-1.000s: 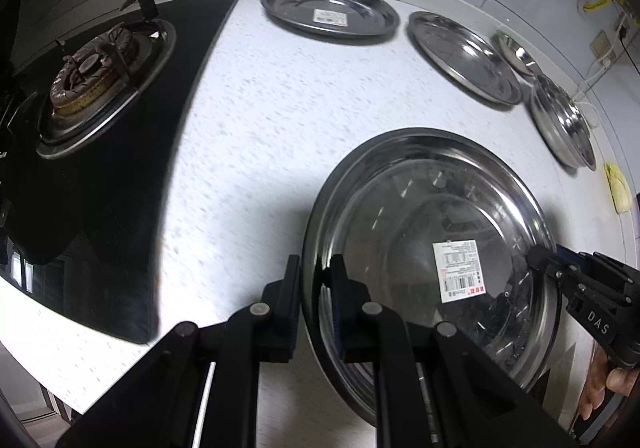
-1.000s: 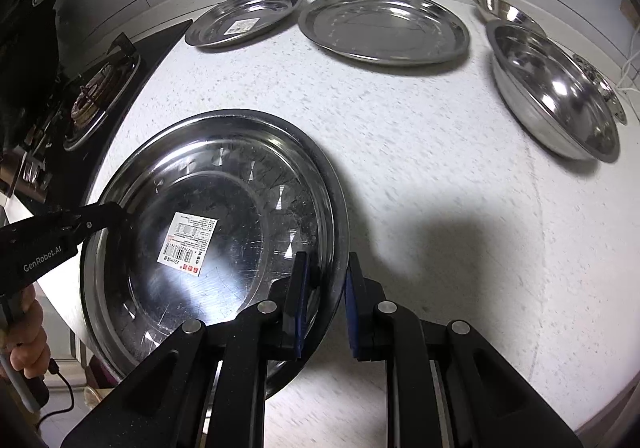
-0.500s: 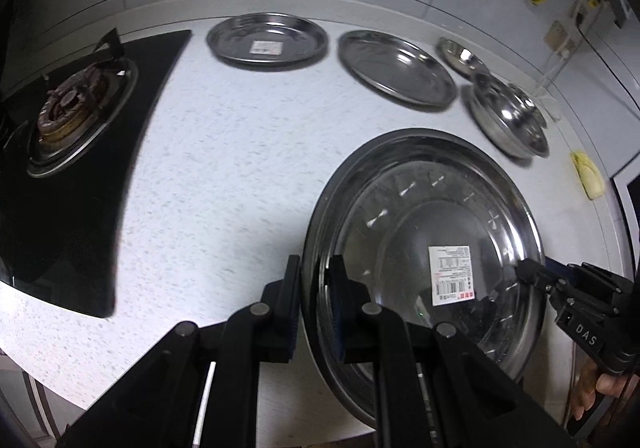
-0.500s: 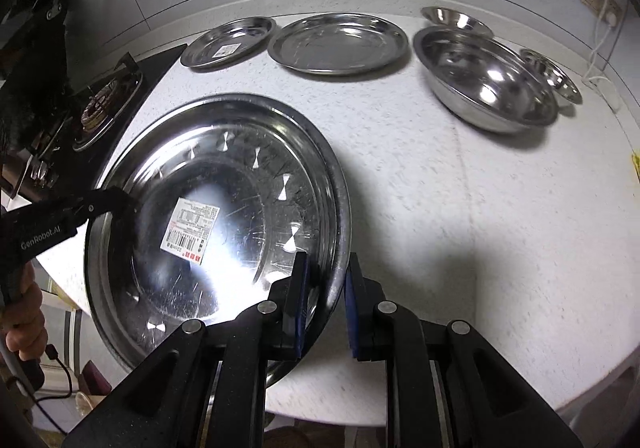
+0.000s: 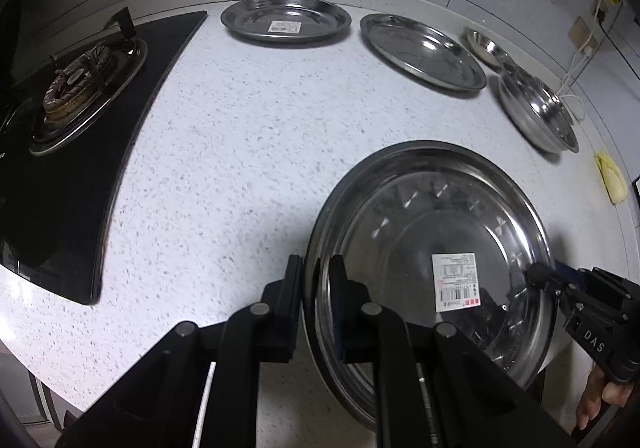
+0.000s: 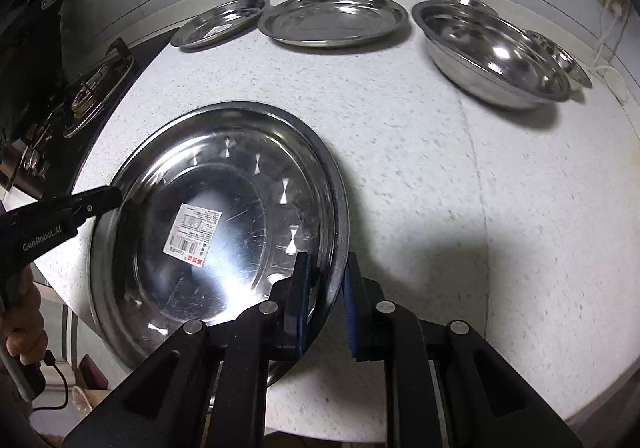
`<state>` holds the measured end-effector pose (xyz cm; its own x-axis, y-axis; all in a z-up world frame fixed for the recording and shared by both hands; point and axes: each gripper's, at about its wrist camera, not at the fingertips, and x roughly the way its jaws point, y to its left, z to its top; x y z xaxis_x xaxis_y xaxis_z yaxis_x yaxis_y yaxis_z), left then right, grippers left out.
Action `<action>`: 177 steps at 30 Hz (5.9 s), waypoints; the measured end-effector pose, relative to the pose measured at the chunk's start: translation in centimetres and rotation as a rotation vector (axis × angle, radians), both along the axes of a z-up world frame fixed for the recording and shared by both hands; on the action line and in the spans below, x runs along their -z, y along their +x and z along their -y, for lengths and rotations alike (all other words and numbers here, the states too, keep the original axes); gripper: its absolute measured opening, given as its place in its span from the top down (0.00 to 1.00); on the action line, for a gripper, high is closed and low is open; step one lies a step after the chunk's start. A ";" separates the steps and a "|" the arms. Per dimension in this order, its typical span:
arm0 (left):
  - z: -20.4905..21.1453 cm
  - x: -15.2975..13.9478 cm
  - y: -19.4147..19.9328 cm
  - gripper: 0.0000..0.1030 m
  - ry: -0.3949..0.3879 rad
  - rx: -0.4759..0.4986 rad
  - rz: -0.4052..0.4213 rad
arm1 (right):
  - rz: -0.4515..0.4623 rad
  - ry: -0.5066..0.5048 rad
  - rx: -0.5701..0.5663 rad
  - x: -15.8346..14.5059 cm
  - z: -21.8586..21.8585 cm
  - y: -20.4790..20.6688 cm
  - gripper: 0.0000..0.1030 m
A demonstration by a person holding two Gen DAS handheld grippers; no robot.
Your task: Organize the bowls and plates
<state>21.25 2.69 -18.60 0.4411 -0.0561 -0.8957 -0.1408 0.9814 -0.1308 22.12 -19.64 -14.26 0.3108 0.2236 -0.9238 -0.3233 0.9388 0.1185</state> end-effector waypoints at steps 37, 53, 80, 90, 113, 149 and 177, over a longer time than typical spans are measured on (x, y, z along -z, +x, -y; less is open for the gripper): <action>-0.1 1.3 25.2 0.57 -0.299 -0.162 -0.105 | -0.066 -0.003 -0.050 0.2 -2.3 31.8 0.48; 0.9 2.4 27.4 0.91 -0.342 -0.163 -0.077 | -0.088 -0.107 -0.072 3.7 -4.1 33.1 0.88; -4.3 -9.4 4.0 0.91 -0.342 -0.002 0.037 | 0.091 0.057 -0.053 -10.9 -1.4 7.8 0.91; -3.3 -3.9 -0.6 0.91 -0.298 0.054 -0.052 | -0.055 0.074 0.032 -5.4 0.1 1.6 0.91; -6.6 -4.8 0.2 0.65 -0.250 -0.029 0.053 | -0.032 0.170 0.152 -4.8 4.6 1.5 0.57; -19.7 0.3 27.3 0.45 -0.271 -0.226 -0.025 | -0.174 0.502 0.114 2.5 -13.0 26.8 0.32; -17.0 -7.7 24.1 0.89 -0.260 -0.151 0.133 | -0.045 0.385 0.086 -4.5 -13.1 26.3 0.92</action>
